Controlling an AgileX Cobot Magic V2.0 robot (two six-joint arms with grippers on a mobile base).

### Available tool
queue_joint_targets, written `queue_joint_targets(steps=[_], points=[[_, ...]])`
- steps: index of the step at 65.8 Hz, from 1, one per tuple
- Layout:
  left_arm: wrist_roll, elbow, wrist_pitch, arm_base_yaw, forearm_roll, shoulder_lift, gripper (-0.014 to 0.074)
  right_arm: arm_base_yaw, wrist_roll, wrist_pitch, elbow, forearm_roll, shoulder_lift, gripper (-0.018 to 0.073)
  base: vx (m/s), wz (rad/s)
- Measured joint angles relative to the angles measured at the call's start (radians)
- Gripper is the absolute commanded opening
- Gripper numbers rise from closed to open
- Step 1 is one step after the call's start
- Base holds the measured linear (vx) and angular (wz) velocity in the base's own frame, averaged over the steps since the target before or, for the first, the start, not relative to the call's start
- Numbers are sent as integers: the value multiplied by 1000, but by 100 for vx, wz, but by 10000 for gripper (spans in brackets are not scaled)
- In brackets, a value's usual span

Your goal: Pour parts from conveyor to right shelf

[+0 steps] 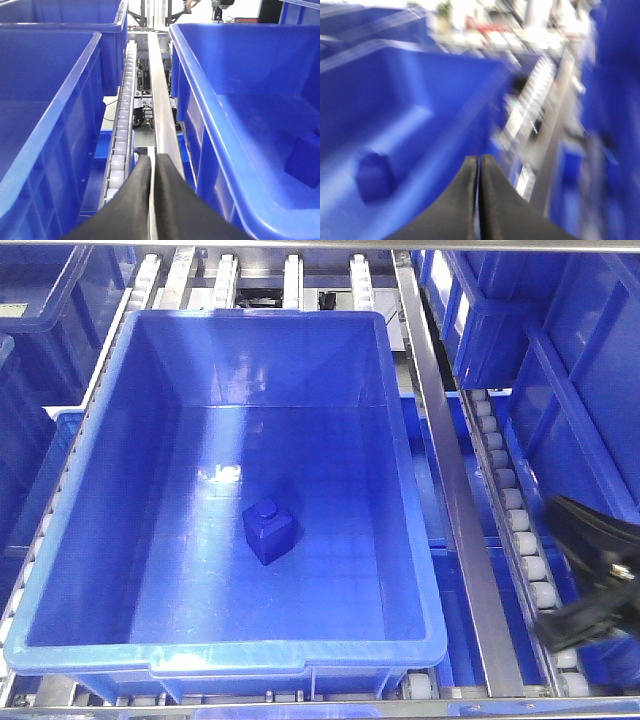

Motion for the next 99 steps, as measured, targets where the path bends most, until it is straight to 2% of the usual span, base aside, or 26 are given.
queue_joint_targets(steps=[7, 13, 21, 32, 45, 56, 99], points=[[0, 0, 0, 0, 0, 0, -6, -96, 25, 145, 8, 7, -81, -5, 0, 0], [0, 0, 0, 0, 0, 0, -6, -166, 31, 208, 42, 7, -163, -5, 0, 0], [0, 0, 0, 0, 0, 0, -6, -245, 32, 228, 120, 7, -303, -5, 0, 0], [0, 0, 0, 0, 0, 0, -6, -313, 32, 260, 240, 7, -499, -5, 0, 0], [0, 0, -1, 0, 0, 0, -6, -322, 32, 338, 309, 7, -673, -5, 0, 0], [0, 0, 0, 0, 0, 0, -6, -307, 32, 383, 309, 1, -679, -5, 0, 0], [0, 0, 0, 0, 0, 0, -6, -307, 32, 390, 309, -1, -679, -5, 0, 0]])
